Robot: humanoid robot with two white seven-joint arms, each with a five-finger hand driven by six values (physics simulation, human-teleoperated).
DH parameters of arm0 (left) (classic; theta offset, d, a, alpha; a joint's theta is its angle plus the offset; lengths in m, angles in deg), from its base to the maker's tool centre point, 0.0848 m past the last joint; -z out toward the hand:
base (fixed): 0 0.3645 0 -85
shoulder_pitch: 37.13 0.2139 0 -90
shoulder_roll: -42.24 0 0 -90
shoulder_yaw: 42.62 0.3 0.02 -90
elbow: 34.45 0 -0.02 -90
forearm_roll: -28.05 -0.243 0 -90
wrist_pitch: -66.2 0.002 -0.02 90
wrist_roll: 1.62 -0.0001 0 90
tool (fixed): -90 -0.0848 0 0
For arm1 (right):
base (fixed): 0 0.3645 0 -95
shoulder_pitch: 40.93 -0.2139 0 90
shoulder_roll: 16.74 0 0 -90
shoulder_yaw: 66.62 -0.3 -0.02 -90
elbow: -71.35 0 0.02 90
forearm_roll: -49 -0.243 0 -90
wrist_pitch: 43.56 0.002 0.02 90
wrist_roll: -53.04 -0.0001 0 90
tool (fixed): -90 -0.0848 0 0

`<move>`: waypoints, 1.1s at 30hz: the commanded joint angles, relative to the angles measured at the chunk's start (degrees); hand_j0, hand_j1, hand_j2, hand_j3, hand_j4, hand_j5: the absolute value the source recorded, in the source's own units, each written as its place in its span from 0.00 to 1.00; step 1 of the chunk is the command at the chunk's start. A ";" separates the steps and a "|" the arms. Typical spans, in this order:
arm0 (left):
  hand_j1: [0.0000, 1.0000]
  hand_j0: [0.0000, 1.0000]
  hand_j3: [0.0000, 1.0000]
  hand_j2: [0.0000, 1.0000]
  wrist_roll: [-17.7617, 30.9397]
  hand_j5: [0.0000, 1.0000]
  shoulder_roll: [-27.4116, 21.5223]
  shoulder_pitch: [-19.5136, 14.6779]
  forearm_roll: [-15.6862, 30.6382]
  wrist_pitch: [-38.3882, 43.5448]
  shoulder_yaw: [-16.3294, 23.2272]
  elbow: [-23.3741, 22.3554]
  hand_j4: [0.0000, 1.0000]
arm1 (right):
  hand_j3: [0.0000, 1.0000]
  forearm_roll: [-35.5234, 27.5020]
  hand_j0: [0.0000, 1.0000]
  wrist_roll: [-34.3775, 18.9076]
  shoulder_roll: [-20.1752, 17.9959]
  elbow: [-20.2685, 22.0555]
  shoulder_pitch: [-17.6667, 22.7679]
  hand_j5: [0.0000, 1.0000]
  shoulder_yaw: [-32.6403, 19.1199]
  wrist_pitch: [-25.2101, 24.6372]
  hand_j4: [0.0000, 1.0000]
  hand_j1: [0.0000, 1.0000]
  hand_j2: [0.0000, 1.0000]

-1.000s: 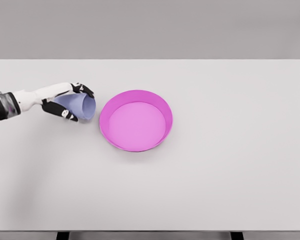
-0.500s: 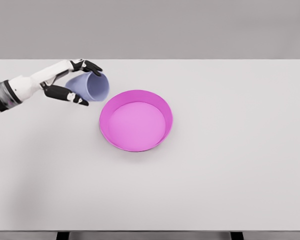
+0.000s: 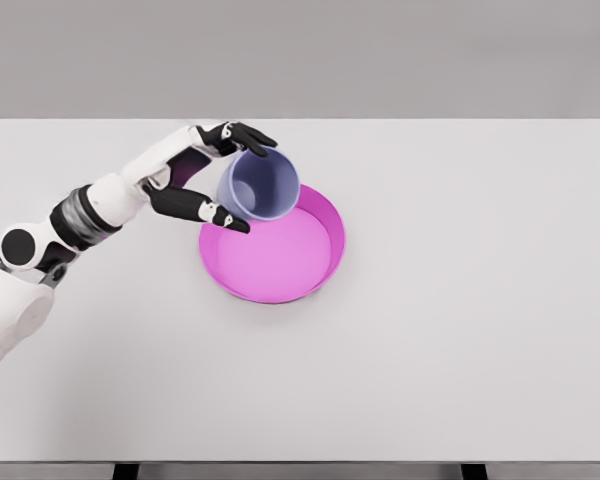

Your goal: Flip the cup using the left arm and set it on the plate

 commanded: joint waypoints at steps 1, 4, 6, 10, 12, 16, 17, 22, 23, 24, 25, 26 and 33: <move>0.63 0.63 0.63 0.63 -0.04 0.63 2.57 0.17 4.67 0.30 0.00 1.09 0.63 | 1.00 -0.01 1.00 0.00 -0.01 -0.01 0.00 1.00 0.00 0.01 1.00 1.00 1.00; 0.64 0.64 0.64 0.64 -0.04 0.64 3.19 1.14 8.37 0.74 0.09 0.92 0.64 | 1.00 -0.01 1.00 0.00 -0.01 -0.01 0.00 1.00 0.00 0.01 1.00 1.00 1.00; 0.65 0.65 0.65 0.65 -0.04 0.65 4.06 2.11 10.30 2.76 0.79 0.92 0.65 | 1.00 -0.01 1.00 0.00 -0.01 -0.01 0.00 1.00 0.00 0.01 1.00 1.00 1.00; 0.65 0.65 0.65 0.65 -0.04 0.65 4.42 2.64 15.49 5.58 3.34 1.01 0.65 | 1.00 -0.01 1.00 0.00 -0.01 -0.01 0.00 1.00 0.00 0.01 1.00 1.00 1.00; 0.66 0.66 0.66 0.66 -0.04 0.66 4.33 3.08 16.46 7.33 3.17 0.92 0.66 | 1.00 -0.01 1.00 0.00 -0.01 -0.01 0.00 1.00 0.00 0.01 1.00 1.00 1.00; 0.67 0.67 0.67 0.67 -0.04 0.67 3.98 3.34 16.54 7.34 2.73 -0.93 0.67 | 1.00 -0.01 1.00 0.00 -0.01 -0.01 0.00 1.00 0.00 0.01 1.00 1.00 1.00; 0.68 0.68 0.68 0.68 -0.04 0.68 3.89 3.25 16.54 7.34 2.73 -1.98 0.68 | 1.00 -0.01 1.00 0.00 -0.01 -0.01 0.00 1.00 0.00 0.01 1.00 1.00 1.00; 0.68 0.68 0.68 0.68 -0.04 0.68 4.77 2.90 16.02 7.34 3.17 -7.17 0.68 | 1.00 -0.01 1.00 0.00 -0.01 -0.01 0.00 1.00 0.00 0.01 1.00 1.00 1.00; 0.68 0.68 0.68 0.68 -0.04 0.68 4.95 2.90 15.84 7.34 3.26 -7.87 0.68 | 1.00 -0.01 1.00 0.00 -0.01 -0.01 0.00 1.00 0.00 0.01 1.00 1.00 1.00; 0.68 0.68 0.68 0.68 -0.04 0.68 5.47 2.90 15.75 7.34 3.34 -7.96 0.68 | 1.00 -0.01 1.00 0.00 -0.01 -0.01 0.00 1.00 0.00 0.01 1.00 1.00 1.00; 0.68 0.68 0.68 0.68 -0.04 0.68 5.82 2.90 15.49 7.34 3.34 -8.31 0.68 | 1.00 -0.01 1.00 0.00 -0.01 -0.01 0.00 1.00 0.00 0.01 1.00 1.00 1.00; 0.68 0.68 0.68 0.68 -0.04 0.68 6.35 2.99 15.40 7.34 3.34 -8.31 0.68 | 1.00 -0.01 1.00 0.00 -0.01 -0.01 0.00 1.00 0.00 0.01 1.00 1.00 1.00; 0.68 0.68 0.68 0.68 -0.04 0.68 7.41 3.08 16.28 8.30 4.05 -7.87 0.68 | 1.00 -0.01 1.00 0.00 -0.01 -0.01 0.00 1.00 0.00 0.01 1.00 1.00 1.00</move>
